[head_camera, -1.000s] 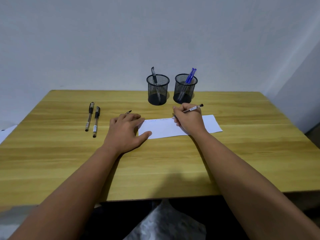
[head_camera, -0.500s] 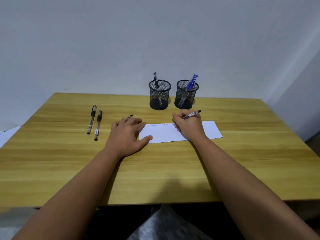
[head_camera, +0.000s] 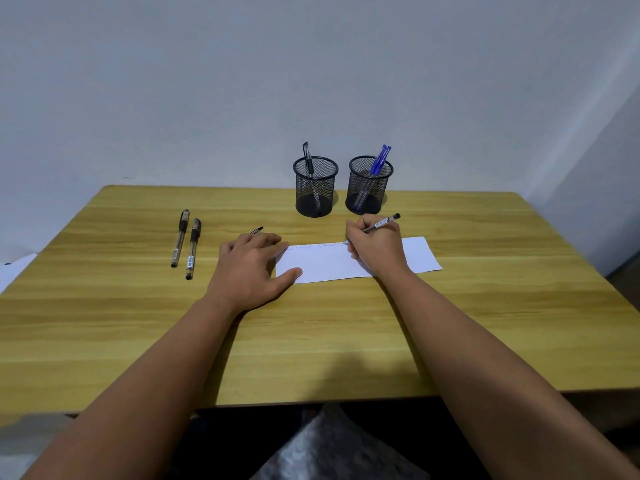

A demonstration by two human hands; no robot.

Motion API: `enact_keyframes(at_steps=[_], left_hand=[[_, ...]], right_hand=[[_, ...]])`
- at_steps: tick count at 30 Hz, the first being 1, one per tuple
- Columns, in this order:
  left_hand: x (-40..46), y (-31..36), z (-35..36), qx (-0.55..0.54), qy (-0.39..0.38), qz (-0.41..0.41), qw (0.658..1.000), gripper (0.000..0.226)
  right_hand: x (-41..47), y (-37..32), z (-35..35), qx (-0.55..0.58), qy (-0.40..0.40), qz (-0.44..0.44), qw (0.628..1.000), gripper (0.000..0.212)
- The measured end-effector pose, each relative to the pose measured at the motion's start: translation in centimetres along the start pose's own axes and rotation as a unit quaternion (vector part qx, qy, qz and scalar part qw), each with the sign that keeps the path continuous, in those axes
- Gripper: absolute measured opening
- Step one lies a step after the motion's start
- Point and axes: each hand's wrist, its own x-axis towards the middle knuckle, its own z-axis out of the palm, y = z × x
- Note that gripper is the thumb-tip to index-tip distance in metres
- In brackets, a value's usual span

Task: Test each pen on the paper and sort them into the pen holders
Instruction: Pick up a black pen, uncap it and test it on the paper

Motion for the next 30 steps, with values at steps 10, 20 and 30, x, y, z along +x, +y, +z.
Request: enact_keyframes(at_steps=[10, 20, 30], left_hand=[[-0.06, 0.02, 0.02, -0.013, 0.006, -0.001, 1.000, 0.064], [-0.05, -0.03, 0.17, -0.010, 0.013, 0.000, 1.000, 0.064], [-0.10, -0.03, 0.08, -0.011, 0.011, -0.001, 1.000, 0.064]], right_hand=[[-0.12, -0.19, -0.18, 0.018, 0.021, 0.015, 1.000, 0.036], [-0.04, -0.06, 0.09, -0.002, 0.019, 0.011, 1.000, 0.033], [-0.17, -0.09, -0.02, 0.001, 0.025, 0.004, 1.000, 0.038]])
